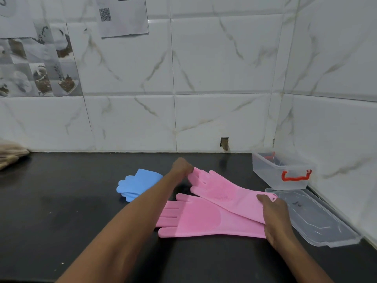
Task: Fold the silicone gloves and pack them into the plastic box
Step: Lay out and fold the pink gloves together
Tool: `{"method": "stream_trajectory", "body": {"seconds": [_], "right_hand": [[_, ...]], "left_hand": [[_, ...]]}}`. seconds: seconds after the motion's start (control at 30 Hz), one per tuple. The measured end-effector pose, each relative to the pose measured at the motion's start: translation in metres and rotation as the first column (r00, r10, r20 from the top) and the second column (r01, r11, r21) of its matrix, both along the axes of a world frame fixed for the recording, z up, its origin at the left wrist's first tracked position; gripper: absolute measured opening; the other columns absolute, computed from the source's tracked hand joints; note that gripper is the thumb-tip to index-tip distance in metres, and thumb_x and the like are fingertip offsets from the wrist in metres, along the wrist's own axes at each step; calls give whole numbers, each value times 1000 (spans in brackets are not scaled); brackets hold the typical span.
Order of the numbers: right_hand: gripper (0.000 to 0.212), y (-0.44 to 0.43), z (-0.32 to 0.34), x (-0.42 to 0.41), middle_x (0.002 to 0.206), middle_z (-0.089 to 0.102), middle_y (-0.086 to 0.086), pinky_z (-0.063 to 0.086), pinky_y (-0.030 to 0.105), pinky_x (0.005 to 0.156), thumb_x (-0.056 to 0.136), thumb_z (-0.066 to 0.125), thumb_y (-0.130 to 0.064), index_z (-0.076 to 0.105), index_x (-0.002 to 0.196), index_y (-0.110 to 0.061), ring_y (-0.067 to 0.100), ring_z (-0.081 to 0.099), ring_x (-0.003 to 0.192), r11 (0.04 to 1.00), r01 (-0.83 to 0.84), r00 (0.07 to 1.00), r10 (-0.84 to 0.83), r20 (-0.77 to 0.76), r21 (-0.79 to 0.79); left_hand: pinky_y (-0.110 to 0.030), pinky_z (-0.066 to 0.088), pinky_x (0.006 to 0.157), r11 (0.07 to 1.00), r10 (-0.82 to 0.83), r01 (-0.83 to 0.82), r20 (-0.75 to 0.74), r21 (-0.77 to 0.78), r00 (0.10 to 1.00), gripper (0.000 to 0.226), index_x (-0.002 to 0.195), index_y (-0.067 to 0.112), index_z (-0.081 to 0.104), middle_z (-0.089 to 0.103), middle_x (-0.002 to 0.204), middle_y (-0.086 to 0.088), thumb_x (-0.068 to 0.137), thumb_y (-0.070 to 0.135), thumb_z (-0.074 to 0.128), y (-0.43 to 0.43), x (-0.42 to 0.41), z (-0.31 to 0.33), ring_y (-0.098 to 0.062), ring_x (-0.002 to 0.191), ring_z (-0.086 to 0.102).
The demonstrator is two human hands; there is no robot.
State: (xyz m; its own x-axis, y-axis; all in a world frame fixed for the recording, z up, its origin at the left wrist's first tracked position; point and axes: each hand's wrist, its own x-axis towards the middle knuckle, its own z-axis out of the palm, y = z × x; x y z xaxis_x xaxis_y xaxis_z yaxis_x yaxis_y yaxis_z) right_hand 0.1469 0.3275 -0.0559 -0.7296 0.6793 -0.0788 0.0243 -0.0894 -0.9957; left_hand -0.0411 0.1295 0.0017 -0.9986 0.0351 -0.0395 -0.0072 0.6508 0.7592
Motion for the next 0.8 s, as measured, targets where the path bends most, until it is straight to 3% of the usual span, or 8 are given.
{"method": "stream_trajectory", "body": {"seconds": [0.1,0.2,0.33,0.4,0.5,0.63,0.73,0.8], "right_hand": [[46,5,3,-1,130,60,12,53,48,92,92,60,-10,51,138,-11,32,62,106,999,-19,1000,18,18,47],[58,7,20,-5,141,52,10,48,49,100,91,62,-5,42,145,-13,32,57,117,984,-100,994,104,-20,150],[36,10,61,-7,119,68,0,52,35,88,90,63,-4,65,123,-20,19,65,101,963,-119,947,183,-264,242],[29,11,75,-4,104,73,-8,50,30,84,89,64,-5,73,100,-30,14,66,98,941,-136,904,246,-349,311],[41,9,70,-4,108,73,-4,49,33,82,87,56,10,79,82,-24,18,61,106,916,-209,893,322,-315,343],[50,3,41,-6,122,62,-6,44,26,70,78,43,21,75,74,-17,18,46,120,905,-225,929,311,-200,361],[37,10,31,-9,127,60,-1,54,39,76,85,53,16,75,76,-12,25,49,121,932,-241,914,311,-259,270],[32,16,32,-10,129,59,1,52,54,92,84,56,17,74,78,-8,28,49,125,928,-256,905,328,-270,270]], "left_hand": [[-39,52,63,999,50,-47,-140,20,989,18,82,-4,64,63,79,-21,82,-4,45,-3,3,7,-35,75,62],[-35,53,47,920,92,-78,-18,383,996,17,80,-5,54,61,70,-25,86,-9,39,-2,9,25,-29,51,59],[-35,57,50,604,58,-109,93,790,994,24,79,-2,49,58,67,-21,92,-10,31,-22,18,40,-28,60,64],[-40,61,63,297,-1,-65,68,953,998,27,80,-2,52,58,77,-19,97,-7,32,-34,22,35,-30,75,66],[-46,59,70,-82,-70,-109,103,991,992,27,94,-5,55,60,92,-23,102,-3,29,-40,35,22,-35,86,62],[-42,54,96,-204,-69,-180,169,962,983,29,107,-5,53,60,101,-21,100,-4,26,-44,52,9,-34,92,63],[-37,62,66,-353,-129,-154,115,923,985,32,118,-11,53,62,111,-25,97,-9,28,-48,60,5,-32,97,64],[-41,63,63,-401,-187,-141,70,905,980,35,123,-14,50,61,116,-27,96,-10,27,-52,60,2,-34,102,63]]}}
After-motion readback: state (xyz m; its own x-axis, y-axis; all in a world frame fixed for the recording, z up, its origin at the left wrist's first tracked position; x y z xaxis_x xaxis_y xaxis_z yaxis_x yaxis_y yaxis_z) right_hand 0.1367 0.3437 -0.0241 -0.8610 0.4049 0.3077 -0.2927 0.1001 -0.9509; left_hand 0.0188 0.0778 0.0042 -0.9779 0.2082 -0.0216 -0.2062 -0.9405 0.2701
